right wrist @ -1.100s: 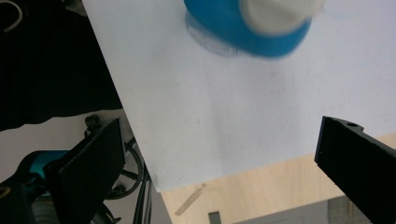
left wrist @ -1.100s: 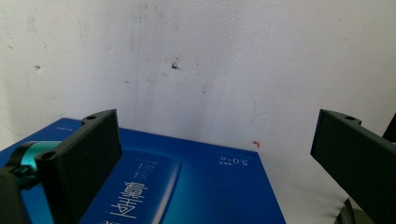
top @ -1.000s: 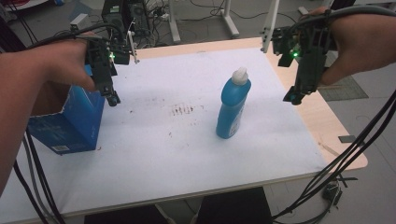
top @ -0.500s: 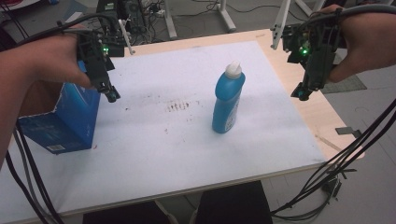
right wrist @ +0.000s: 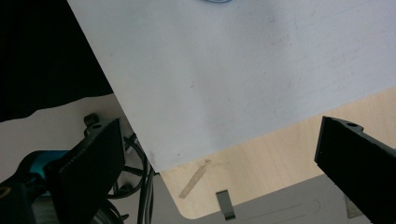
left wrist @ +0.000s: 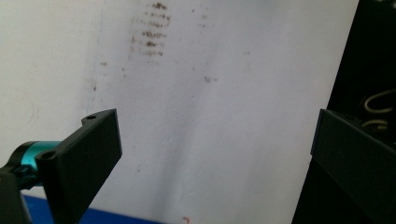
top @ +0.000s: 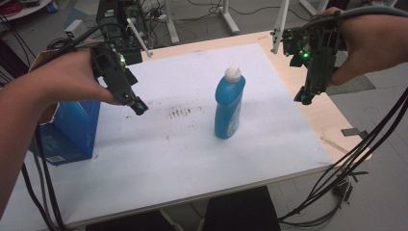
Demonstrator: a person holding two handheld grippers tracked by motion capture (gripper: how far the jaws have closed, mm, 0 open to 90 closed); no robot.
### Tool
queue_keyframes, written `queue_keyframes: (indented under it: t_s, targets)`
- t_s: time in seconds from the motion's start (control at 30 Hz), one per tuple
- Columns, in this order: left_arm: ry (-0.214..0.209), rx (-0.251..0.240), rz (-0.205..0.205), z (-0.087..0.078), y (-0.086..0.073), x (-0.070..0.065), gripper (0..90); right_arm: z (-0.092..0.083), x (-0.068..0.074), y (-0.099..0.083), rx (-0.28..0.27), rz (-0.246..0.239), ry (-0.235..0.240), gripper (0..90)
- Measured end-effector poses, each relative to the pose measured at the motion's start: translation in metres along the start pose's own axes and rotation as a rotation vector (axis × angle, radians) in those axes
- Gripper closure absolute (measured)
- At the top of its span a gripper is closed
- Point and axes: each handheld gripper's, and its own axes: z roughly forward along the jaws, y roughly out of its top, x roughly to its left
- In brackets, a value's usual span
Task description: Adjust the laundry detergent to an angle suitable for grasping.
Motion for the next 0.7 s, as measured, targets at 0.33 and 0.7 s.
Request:
queue_keyframes:
  t_s: [0.33, 0.7]
  targets:
    - [-0.029, -0.070, -0.017, 0.012, 0.026, -0.030, 1.8, 0.000, 0.000, -0.002, -0.002, 0.007, 0.002, 1.2]
    - [-0.055, -0.178, -0.071, 0.032, 0.052, -0.051, 1.8, 0.005, 0.002, 0.000, 0.002, -0.004, 0.010, 1.2]
